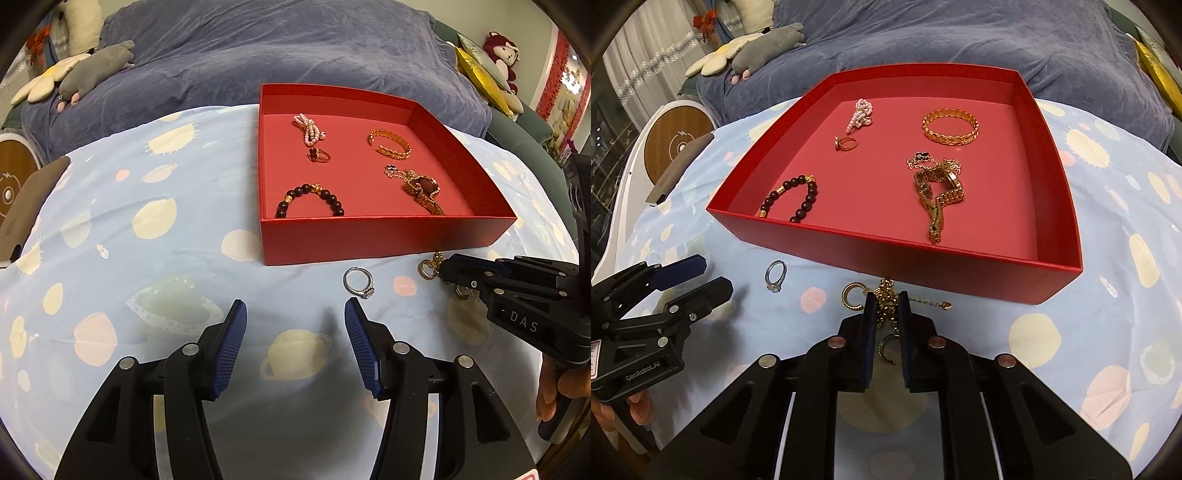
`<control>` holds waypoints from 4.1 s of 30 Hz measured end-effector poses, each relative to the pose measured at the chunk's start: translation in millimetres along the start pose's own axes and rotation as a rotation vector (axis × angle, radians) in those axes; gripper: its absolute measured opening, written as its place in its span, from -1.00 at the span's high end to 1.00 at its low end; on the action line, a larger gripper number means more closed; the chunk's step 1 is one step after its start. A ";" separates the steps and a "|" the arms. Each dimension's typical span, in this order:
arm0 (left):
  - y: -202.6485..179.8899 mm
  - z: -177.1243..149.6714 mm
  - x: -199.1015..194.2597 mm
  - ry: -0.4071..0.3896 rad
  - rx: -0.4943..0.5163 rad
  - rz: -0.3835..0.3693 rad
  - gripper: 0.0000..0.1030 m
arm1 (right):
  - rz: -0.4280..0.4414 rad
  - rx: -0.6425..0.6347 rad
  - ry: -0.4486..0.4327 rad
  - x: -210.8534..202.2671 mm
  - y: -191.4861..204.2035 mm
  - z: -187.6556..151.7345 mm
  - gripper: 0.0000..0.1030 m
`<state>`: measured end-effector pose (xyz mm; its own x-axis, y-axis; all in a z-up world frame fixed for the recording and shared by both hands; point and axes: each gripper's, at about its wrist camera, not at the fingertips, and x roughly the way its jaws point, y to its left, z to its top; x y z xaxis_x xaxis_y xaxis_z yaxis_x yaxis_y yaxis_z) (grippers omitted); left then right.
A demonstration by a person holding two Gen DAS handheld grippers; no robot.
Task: Organize jewelry
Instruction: 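Grasp the gold chain with the right tool while the left tool reaches for the silver ring, then grasp the silver ring with the left tool while the right tool carries the gold chain, then lower the silver ring and gold chain into the red box and open both tools, then withdraw both tools from the box toward the two gold hoop earrings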
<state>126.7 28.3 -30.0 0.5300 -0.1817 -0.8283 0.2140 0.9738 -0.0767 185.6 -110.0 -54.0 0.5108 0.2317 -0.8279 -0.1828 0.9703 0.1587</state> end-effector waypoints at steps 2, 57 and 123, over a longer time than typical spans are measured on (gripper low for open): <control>0.2 0.0 -0.1 -0.001 -0.001 -0.005 -0.03 | 0.004 -0.004 -0.002 -3.3 1.5 -1.4 0.87; -49.9 80.8 -26.8 -0.191 -0.003 -0.111 0.67 | 0.115 0.218 -0.325 -108.9 -51.1 75.4 0.87; -37.7 36.8 -14.0 -0.108 0.009 0.015 -0.06 | 0.095 0.004 -0.030 -43.2 -13.1 -24.7 0.28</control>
<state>141.5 -10.9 4.9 0.6183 -0.1814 -0.7647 0.2123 0.9754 -0.0598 145.1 -134.4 -33.6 0.5164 0.3242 -0.7926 -0.2281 0.9442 0.2376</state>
